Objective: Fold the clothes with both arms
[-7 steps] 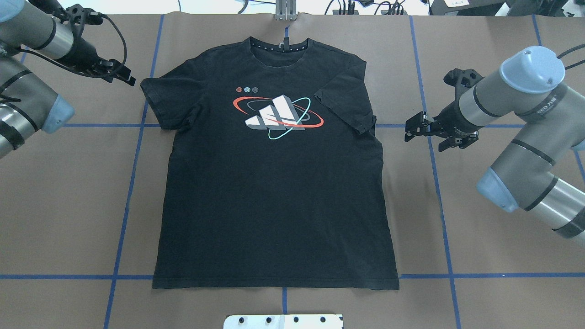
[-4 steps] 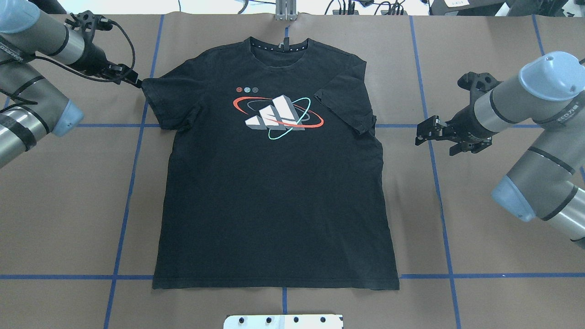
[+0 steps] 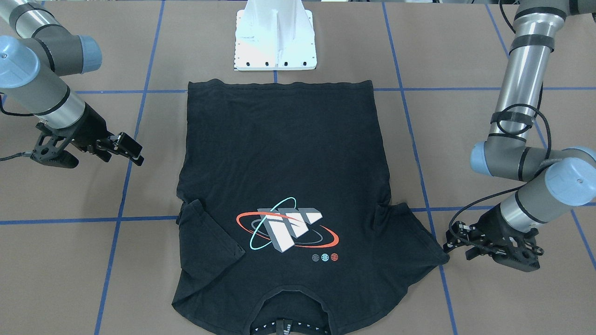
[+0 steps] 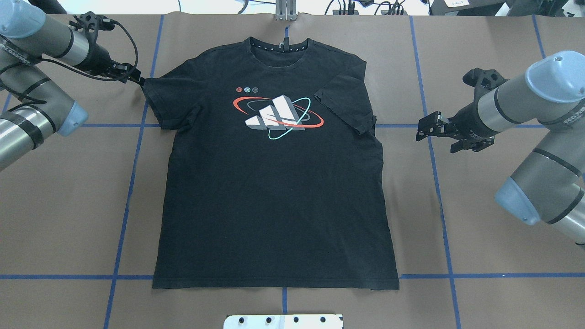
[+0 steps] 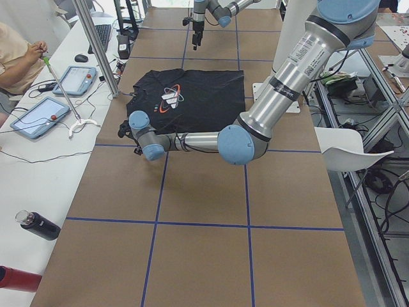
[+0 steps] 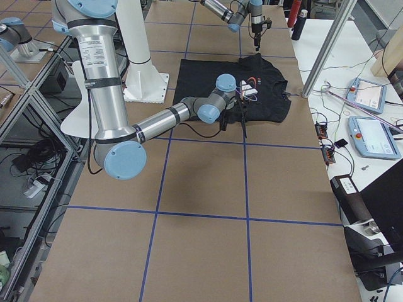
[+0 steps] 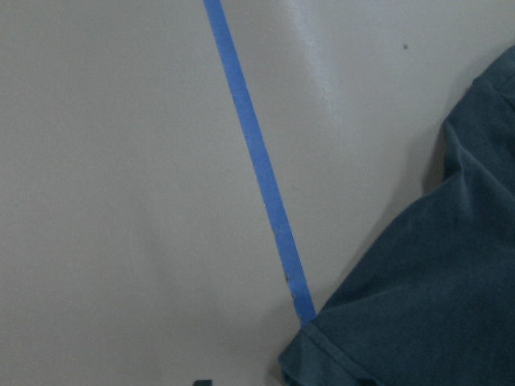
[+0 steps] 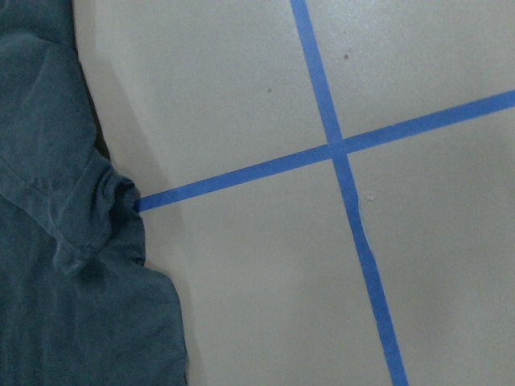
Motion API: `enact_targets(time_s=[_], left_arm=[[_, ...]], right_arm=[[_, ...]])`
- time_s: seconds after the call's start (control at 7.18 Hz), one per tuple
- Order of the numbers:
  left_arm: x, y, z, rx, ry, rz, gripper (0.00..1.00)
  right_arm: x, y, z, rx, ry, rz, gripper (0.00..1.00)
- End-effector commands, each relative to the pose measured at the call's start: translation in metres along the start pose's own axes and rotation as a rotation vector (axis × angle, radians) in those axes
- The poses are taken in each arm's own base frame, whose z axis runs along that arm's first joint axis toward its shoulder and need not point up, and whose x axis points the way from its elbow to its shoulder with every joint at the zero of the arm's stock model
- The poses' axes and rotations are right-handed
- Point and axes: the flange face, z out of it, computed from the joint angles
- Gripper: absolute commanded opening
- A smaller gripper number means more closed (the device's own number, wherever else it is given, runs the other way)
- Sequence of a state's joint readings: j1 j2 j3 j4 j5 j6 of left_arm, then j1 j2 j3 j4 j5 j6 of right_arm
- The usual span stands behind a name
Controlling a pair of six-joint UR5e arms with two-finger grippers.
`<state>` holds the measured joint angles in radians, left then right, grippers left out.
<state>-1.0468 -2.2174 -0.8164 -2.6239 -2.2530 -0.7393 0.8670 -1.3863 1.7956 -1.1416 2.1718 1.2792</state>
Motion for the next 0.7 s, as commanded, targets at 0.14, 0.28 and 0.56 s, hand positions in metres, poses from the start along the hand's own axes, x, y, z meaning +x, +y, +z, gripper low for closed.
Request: enact_targets(time_s=[0.14, 0.28, 0.56], left_arm=[[0.0077, -0.0047, 0.0111, 0.006, 0.002, -0.015, 0.59], [0.0079, -0.0055, 0.0118, 0.005, 0.001, -0.016, 0.52], [0.0083, -0.0069, 0.0143, 0.003, -0.002, -0.018, 0.48]], right_arm=[[0.0016, 0.004, 0.0018, -0.026, -0.002, -0.035, 1.0], [0.0005, 0.0029, 0.0049, -0.031, -0.001, -0.039, 1.0], [0.0039, 0.0031, 0.0047, -0.033, 0.002, -0.046, 1.0]])
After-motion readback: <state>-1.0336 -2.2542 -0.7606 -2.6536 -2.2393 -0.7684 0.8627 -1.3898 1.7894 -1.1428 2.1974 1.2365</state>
